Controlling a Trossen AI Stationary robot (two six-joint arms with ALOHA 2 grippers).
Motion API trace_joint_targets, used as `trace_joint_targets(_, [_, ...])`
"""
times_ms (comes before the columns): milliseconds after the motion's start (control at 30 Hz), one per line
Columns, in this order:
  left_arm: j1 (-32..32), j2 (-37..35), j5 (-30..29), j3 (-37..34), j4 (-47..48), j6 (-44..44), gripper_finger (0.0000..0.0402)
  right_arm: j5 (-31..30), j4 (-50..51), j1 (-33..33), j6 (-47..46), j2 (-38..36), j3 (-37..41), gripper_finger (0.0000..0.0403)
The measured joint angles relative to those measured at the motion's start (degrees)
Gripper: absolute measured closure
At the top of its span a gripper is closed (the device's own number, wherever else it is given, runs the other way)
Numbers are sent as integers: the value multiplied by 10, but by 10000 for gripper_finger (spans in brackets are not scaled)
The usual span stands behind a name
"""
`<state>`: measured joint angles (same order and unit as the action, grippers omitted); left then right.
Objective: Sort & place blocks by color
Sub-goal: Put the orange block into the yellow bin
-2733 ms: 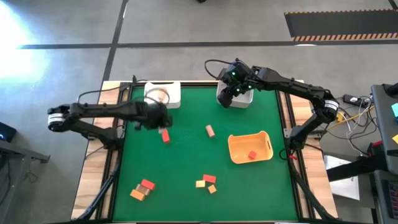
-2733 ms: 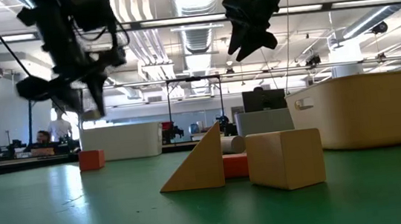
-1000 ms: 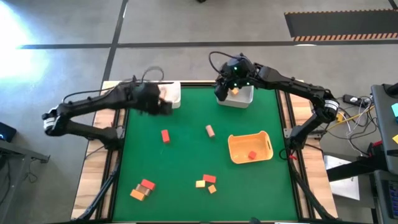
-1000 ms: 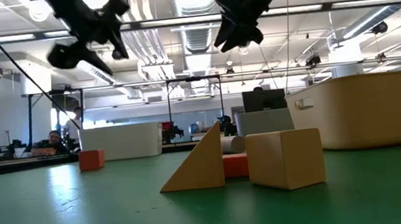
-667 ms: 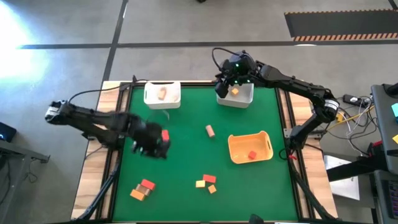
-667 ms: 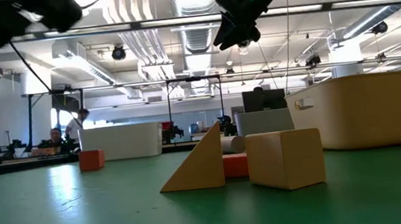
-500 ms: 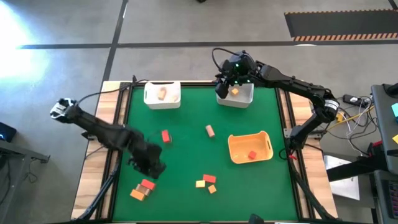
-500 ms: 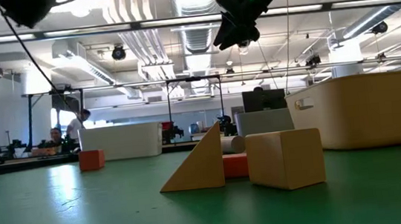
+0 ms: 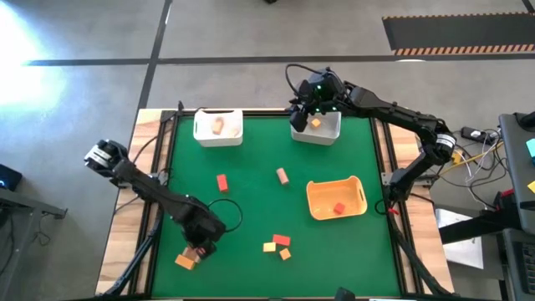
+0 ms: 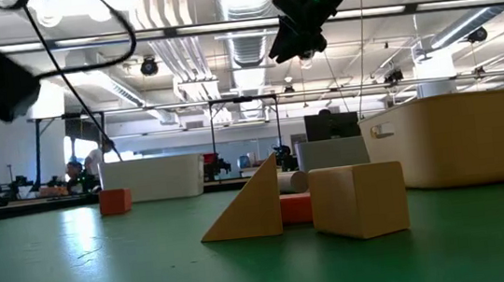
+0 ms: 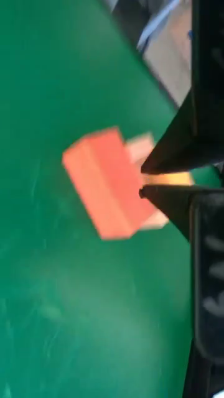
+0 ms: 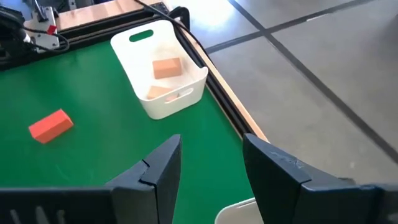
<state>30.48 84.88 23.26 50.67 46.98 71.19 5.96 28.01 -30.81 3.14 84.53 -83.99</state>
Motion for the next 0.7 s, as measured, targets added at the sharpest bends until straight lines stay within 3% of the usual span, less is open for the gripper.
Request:
trace_joint_targets(367, [-1, 2, -20, -50, -28, -40, 392, -1, 0, 0, -66, 0, 0, 243])
trace_joint_targets(567, [-47, -3, -149, -54, 36, -41, 392, -2, 0, 0, -101, 0, 0, 243])
trace_joint_targets(700, [-73, -44, -154, -48, 41, -89, 392, -2, 0, 0, -122, 0, 0, 243])
